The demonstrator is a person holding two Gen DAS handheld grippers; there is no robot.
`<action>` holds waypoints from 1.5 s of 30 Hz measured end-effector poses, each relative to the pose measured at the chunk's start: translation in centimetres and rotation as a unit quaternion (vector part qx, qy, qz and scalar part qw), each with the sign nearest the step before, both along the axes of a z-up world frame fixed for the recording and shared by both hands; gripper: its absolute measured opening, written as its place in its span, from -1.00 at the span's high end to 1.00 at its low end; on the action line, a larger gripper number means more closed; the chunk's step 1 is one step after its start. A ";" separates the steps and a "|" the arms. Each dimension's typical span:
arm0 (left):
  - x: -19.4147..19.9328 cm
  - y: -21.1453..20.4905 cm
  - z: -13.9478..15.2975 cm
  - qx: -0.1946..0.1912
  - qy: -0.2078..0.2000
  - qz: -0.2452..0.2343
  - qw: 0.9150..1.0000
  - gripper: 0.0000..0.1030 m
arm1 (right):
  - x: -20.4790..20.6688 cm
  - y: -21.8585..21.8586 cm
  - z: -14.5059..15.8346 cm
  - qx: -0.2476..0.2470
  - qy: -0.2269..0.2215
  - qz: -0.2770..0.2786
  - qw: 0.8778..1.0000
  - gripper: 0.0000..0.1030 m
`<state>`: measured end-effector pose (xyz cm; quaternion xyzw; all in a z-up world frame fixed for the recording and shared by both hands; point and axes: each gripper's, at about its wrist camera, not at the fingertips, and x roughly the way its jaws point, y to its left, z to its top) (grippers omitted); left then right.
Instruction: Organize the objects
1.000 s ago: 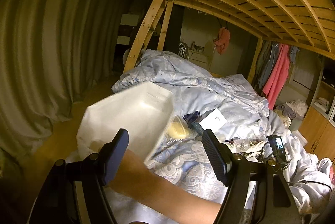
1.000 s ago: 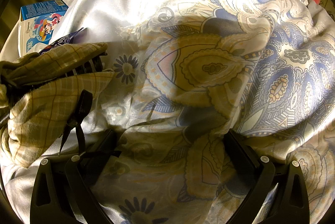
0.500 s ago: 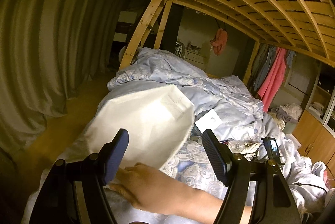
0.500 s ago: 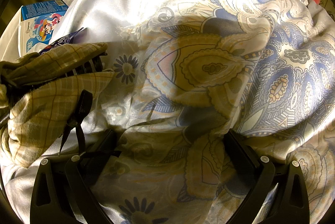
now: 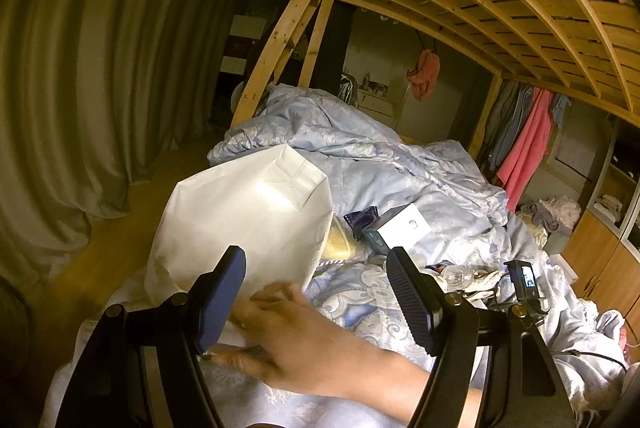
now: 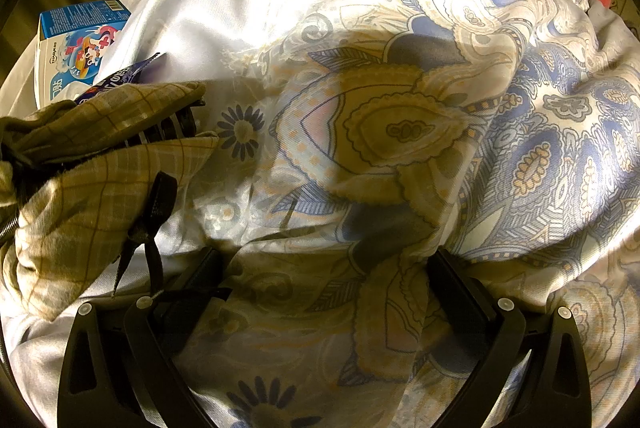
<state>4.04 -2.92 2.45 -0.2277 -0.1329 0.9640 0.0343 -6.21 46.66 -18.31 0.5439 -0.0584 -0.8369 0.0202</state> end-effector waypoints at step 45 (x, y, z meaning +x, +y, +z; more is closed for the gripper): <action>-1.7 5.2 0.4 -0.021 -0.011 -0.067 0.997 -0.38 | -0.5 -0.1 0.1 0.000 -0.004 -0.002 1.000 -0.97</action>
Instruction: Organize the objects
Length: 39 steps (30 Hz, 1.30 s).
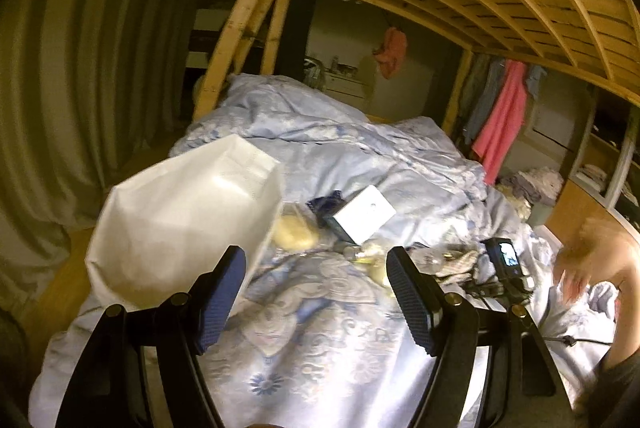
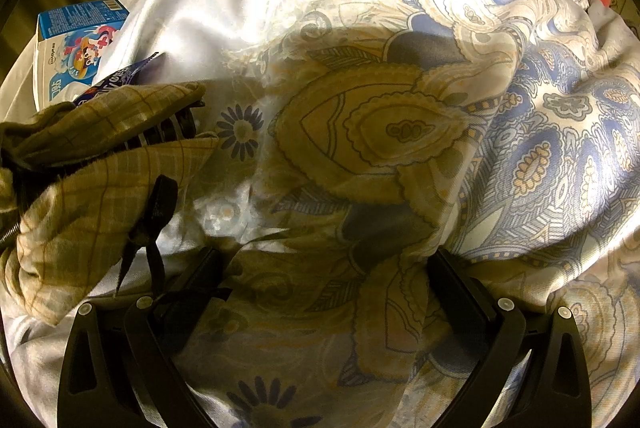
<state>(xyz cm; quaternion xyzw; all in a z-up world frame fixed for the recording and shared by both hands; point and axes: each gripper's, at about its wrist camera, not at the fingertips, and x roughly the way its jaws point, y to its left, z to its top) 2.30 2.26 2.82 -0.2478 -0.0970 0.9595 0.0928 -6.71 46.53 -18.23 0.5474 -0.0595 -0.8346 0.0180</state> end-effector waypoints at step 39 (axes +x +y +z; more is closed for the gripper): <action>-3.2 3.0 -2.5 -0.014 -0.057 -0.033 0.998 -0.38 | 1.5 0.8 0.1 -0.011 -0.007 -0.008 1.000 -0.99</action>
